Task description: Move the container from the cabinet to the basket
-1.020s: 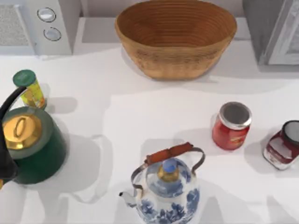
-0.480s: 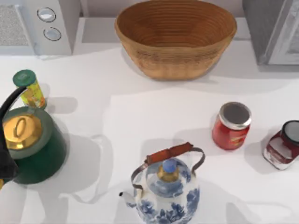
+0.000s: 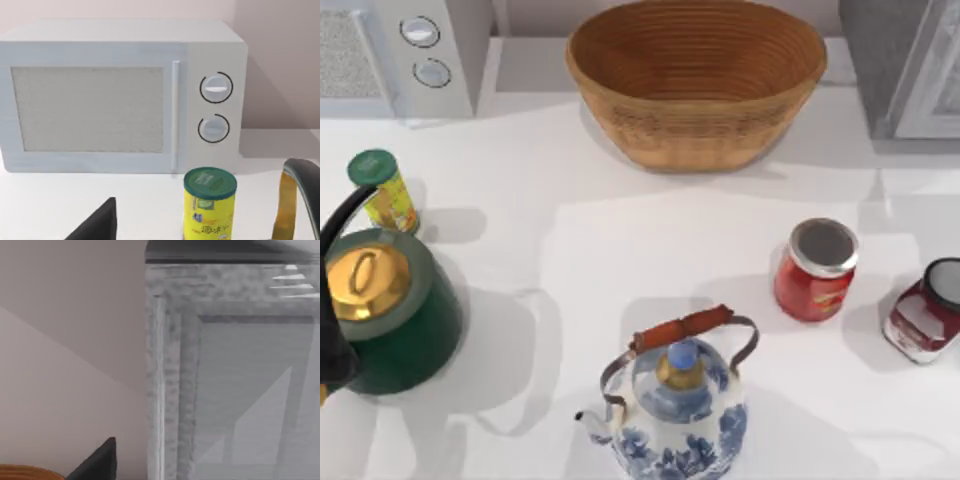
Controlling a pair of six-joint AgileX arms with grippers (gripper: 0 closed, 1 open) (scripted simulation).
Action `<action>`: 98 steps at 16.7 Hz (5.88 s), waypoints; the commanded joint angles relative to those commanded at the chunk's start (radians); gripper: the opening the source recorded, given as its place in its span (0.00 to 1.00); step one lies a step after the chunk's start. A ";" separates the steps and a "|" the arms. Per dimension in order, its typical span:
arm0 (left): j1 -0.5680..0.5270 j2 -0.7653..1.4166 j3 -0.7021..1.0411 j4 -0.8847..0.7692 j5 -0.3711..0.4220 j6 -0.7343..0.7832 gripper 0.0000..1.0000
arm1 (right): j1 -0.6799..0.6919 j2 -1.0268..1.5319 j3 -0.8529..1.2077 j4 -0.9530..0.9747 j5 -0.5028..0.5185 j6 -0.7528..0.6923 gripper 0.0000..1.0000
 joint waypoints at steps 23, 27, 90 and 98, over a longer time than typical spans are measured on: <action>0.000 0.000 0.000 0.000 0.000 0.000 1.00 | 0.062 0.559 0.736 -0.147 0.083 0.006 1.00; 0.000 0.000 0.000 0.000 0.000 0.000 1.00 | 0.064 0.558 0.735 -0.141 0.083 0.006 1.00; 0.000 0.000 0.000 0.000 0.000 0.000 1.00 | 0.147 0.148 0.541 -0.383 0.164 0.004 0.00; 0.000 0.000 0.000 0.000 0.000 0.000 1.00 | 0.010 -0.342 -0.357 -0.051 0.016 -0.003 0.00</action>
